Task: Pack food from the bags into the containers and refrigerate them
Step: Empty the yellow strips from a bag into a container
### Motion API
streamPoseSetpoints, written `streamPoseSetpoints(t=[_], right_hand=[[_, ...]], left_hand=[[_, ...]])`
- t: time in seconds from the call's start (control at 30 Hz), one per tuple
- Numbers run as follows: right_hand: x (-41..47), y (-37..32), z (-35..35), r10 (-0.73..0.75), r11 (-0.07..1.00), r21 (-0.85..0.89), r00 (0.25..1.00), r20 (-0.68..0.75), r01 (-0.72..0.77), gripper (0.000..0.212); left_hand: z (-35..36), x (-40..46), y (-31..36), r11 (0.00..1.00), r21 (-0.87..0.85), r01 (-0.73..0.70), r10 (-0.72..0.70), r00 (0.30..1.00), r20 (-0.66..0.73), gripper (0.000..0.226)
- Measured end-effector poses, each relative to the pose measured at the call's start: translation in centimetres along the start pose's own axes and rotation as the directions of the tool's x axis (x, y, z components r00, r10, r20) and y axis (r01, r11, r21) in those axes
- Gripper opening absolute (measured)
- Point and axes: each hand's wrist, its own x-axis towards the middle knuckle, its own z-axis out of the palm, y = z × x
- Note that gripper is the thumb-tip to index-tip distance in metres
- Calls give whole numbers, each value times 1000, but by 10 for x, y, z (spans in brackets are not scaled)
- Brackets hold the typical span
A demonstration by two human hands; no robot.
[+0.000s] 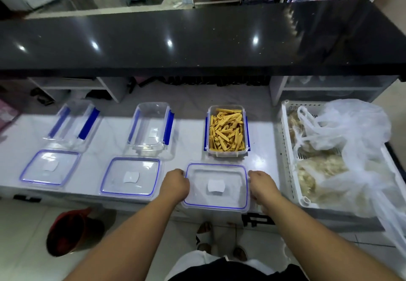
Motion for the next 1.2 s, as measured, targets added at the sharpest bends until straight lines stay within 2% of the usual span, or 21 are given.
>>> streamPoseSetpoints(t=[0.1,0.2,0.3,0.4,0.53,0.6,0.67,0.73,0.8,0.9,1.0,1.07,1.2], right_hand=[[-6,-2,-8,118,921,367,991,58,-131,46],[-15,-4,-20,81,815,544,969,231,-198,53],[-24,-9,-28,-2,797,555,916,400,-240,42],[-31,-15,-31,-50,805,526,852,521,-275,31],[-33,-24,-33,-66,796,489,751,657,-358,38],[-33,-31,-33,-93,798,494,740,666,-345,39],[-26,-40,-32,-111,815,504,777,620,-286,37],[-21,-52,-28,-110,839,504,844,525,-204,35],[-19,-66,-22,-127,845,523,910,394,-109,29],[-10,-83,-13,-176,821,564,978,113,83,17],[10,-93,-6,-197,837,490,970,-146,244,14],[27,-94,-1,-213,888,351,942,-260,297,20],[45,-99,7,-234,950,116,909,-346,289,23]], left_hand=[[-10,-8,-1,991,-131,-19,20,1000,1,21],[-25,-17,8,911,-412,-18,54,996,77,17],[-43,-24,25,838,-543,-55,136,984,110,16],[-60,-25,42,804,-571,-169,228,973,33,17],[-78,-20,69,731,-634,-253,301,953,-34,19],[-82,-16,84,700,-661,-269,315,948,-51,22],[-83,-8,97,672,-693,-263,310,949,-60,23],[-84,3,108,667,-714,-214,282,959,-24,18],[-86,13,116,669,-736,-104,244,966,85,19],[-89,23,123,656,-750,81,208,936,283,23],[-92,39,125,663,-732,157,207,901,380,32],[-90,55,126,694,-710,119,225,901,371,26],[-77,88,125,811,-585,-17,226,931,286,20]])
